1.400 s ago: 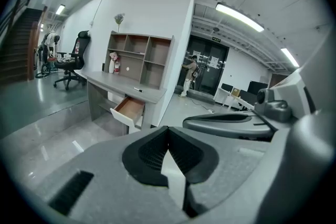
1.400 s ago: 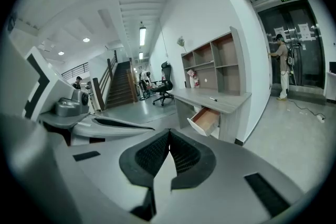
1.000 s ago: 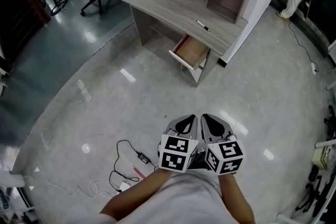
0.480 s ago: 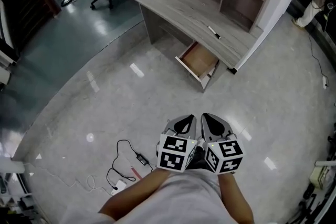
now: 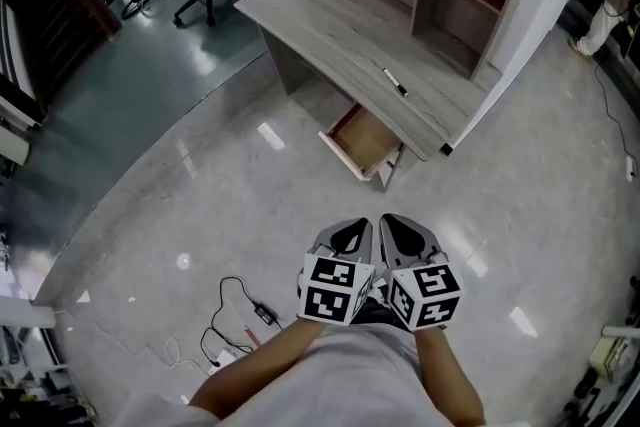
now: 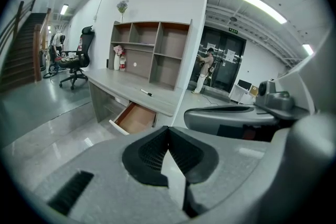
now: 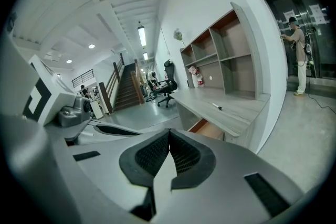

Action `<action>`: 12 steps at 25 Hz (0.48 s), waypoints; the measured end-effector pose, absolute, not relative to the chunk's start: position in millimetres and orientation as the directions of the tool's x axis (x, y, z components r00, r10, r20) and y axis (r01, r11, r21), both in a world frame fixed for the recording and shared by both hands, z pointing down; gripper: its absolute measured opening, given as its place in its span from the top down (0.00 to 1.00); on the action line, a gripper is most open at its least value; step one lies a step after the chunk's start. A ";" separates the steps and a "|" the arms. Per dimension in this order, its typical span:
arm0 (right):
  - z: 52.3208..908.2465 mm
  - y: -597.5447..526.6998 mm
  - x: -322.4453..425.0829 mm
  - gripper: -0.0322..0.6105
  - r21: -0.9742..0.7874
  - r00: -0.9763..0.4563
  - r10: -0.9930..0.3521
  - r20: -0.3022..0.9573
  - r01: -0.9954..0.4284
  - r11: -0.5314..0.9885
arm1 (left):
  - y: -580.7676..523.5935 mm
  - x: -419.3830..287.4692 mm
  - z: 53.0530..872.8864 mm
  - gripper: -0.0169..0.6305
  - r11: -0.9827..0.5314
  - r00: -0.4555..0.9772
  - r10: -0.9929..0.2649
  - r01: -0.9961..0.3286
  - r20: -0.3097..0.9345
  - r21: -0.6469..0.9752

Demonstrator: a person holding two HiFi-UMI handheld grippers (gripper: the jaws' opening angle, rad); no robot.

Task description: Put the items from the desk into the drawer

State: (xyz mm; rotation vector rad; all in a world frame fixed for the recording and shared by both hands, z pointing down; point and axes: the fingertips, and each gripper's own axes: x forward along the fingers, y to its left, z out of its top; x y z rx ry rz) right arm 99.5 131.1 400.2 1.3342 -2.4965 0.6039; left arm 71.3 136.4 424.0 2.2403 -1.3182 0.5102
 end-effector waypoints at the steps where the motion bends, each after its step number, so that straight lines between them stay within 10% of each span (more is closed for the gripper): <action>1: 399.8 125.1 104.9 0.95 -0.246 -0.556 -0.731 0.397 -0.831 0.499 | 130.3 77.1 422.8 0.97 -0.415 0.461 -0.704 -0.884 0.541 0.214; 12: 401.9 84.2 139.2 0.95 -0.271 -0.595 -0.708 0.381 -0.804 0.529 | 89.6 102.1 419.9 0.97 -0.400 0.414 -0.713 -0.903 0.566 0.157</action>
